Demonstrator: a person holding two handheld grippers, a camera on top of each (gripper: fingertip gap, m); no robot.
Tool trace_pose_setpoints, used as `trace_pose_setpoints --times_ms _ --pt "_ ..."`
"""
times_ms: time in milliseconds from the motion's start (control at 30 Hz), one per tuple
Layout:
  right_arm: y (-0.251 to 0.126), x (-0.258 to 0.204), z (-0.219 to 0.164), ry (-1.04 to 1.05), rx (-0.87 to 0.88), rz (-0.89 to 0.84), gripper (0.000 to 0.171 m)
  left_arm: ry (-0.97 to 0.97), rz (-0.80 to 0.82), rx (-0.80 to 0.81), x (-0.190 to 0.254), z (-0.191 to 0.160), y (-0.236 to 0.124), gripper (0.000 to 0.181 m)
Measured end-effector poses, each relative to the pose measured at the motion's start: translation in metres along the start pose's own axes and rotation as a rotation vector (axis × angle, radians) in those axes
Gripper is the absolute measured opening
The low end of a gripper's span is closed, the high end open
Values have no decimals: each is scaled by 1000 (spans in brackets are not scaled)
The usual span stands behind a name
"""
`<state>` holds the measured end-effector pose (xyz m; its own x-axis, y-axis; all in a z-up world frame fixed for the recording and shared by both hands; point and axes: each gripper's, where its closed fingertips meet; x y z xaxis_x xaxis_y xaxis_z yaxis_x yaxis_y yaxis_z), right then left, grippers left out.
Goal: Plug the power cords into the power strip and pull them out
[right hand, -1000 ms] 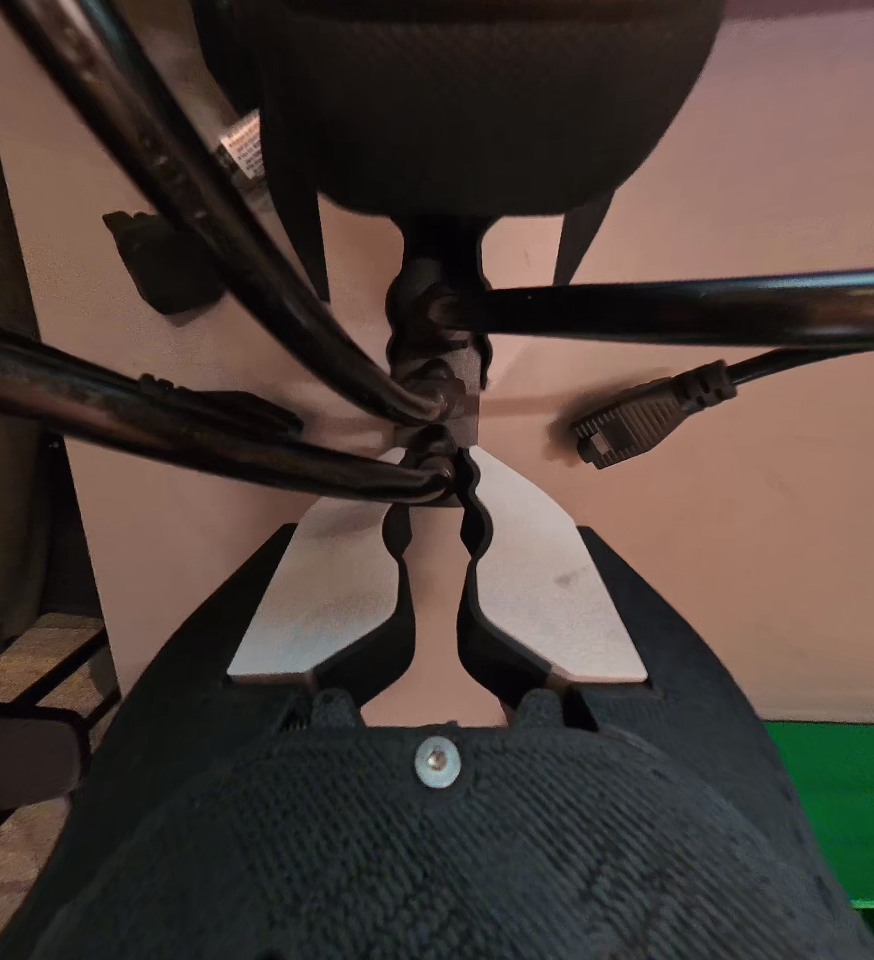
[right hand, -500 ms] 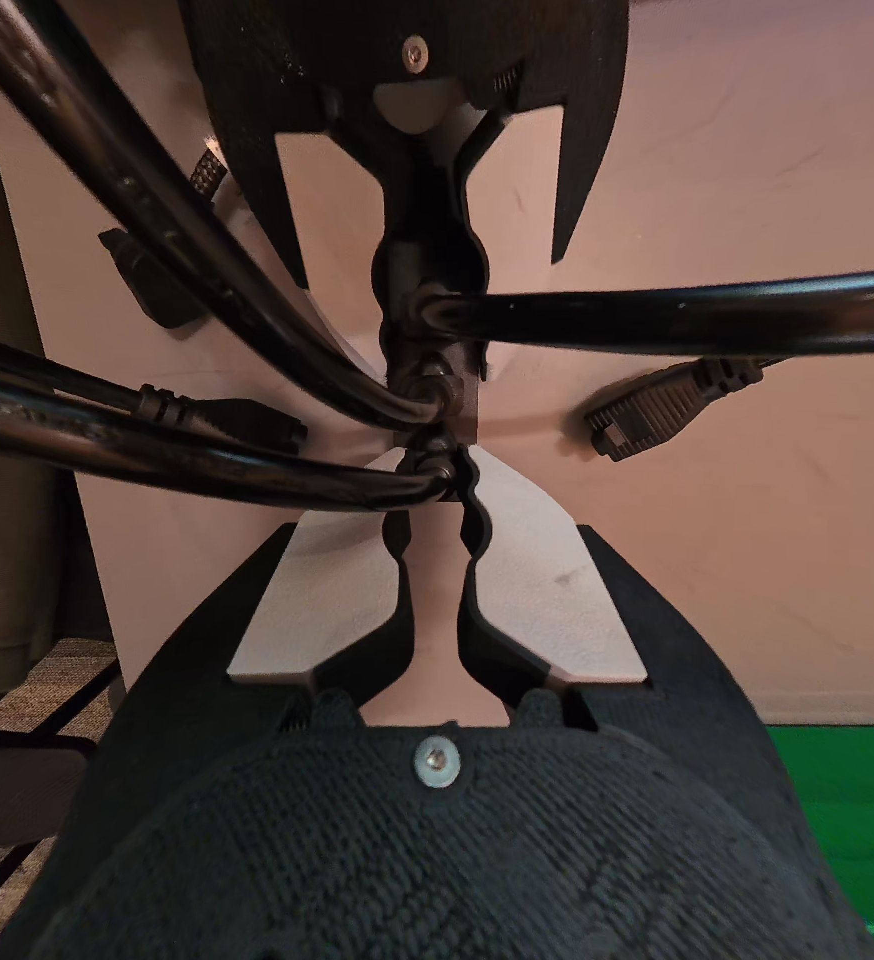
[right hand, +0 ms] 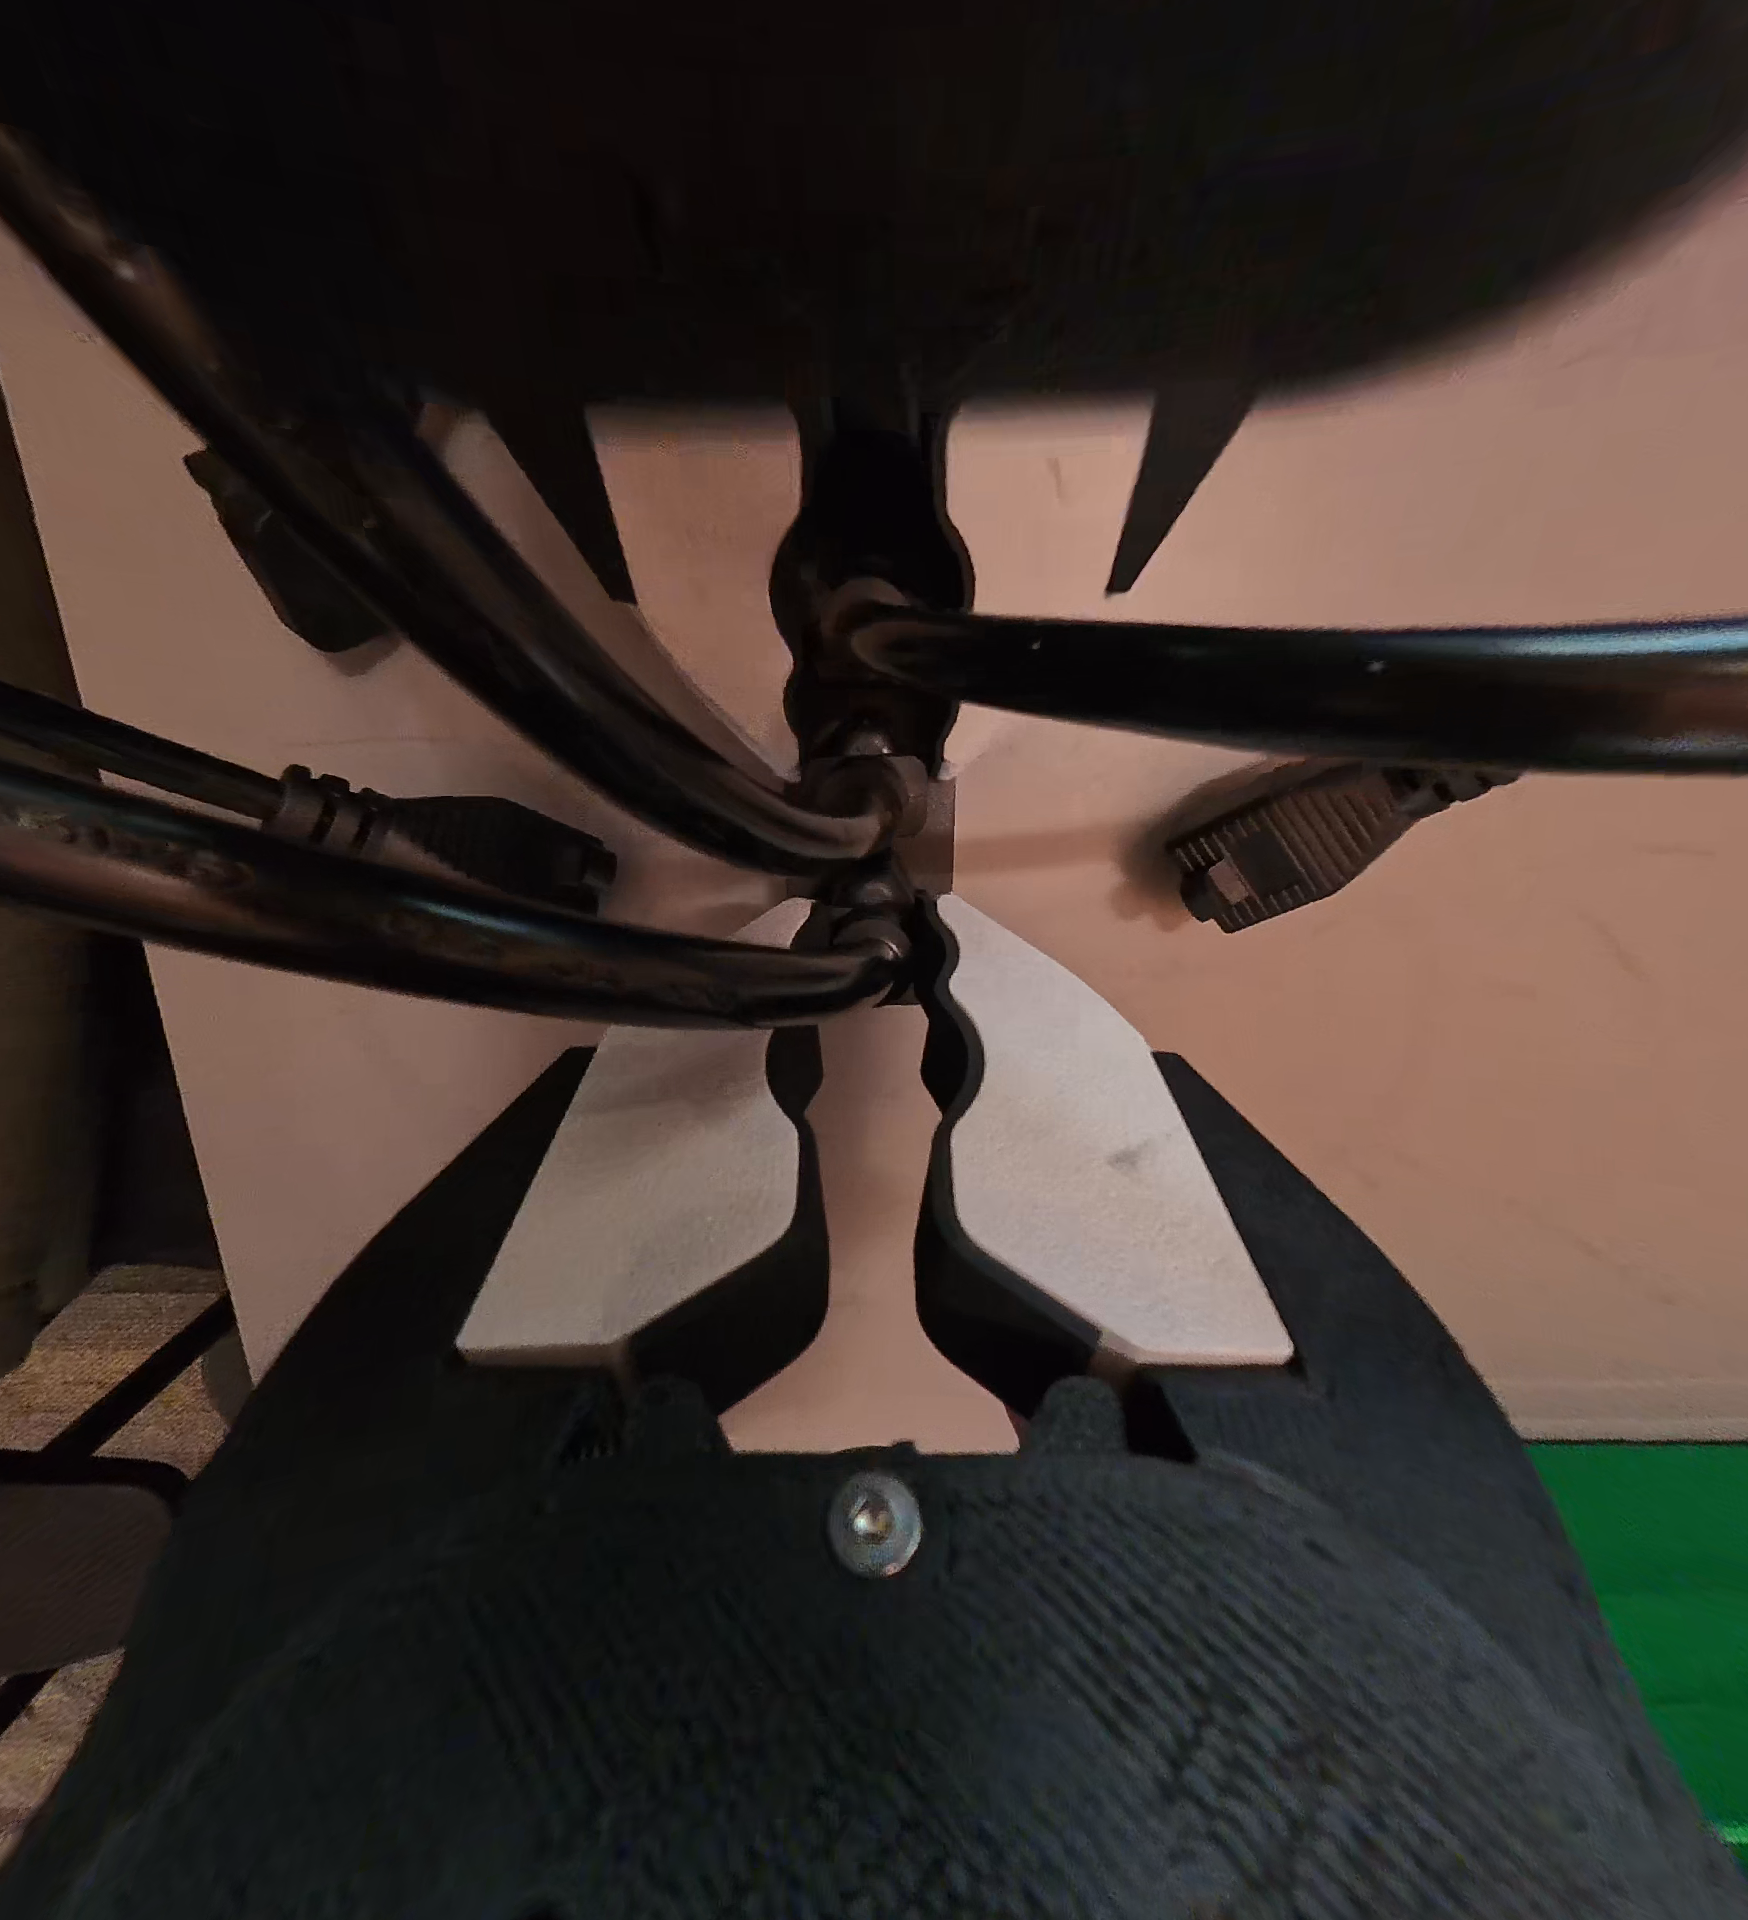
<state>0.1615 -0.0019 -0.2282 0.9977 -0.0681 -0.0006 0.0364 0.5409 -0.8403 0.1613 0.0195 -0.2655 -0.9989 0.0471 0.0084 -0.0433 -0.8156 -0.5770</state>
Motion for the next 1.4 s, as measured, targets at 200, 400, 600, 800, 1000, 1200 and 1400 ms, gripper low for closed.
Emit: trace_pose_setpoints --times_ms 200,400,600,800,1000,1200,1400 --pt "1 1 3 21 67 -47 15 -7 1 -4 0 0 1 26" --pt "1 0 4 37 67 -52 14 -13 2 -19 1 0 2 26" --pt "1 3 7 44 61 -47 14 -17 14 -15 -1 1 1 26" --pt "1 5 8 80 83 -47 14 -32 19 -19 -2 1 0 26" --pt "-1 1 7 63 68 -39 14 -35 17 -25 1 2 0 26" --pt "-1 3 8 136 108 -34 14 -36 33 -42 -1 2 0 26" --pt "-1 19 7 293 215 -28 14 -52 83 -72 -8 2 3 26"
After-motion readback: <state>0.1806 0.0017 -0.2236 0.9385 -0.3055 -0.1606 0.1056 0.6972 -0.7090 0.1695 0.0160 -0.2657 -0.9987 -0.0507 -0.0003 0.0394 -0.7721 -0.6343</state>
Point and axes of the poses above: each gripper's, where its closed fingertips meet, y out along the fingers, z out of its top, x = y × z across the jaws, and after that the axes turned 14 degrees about x, right-handed
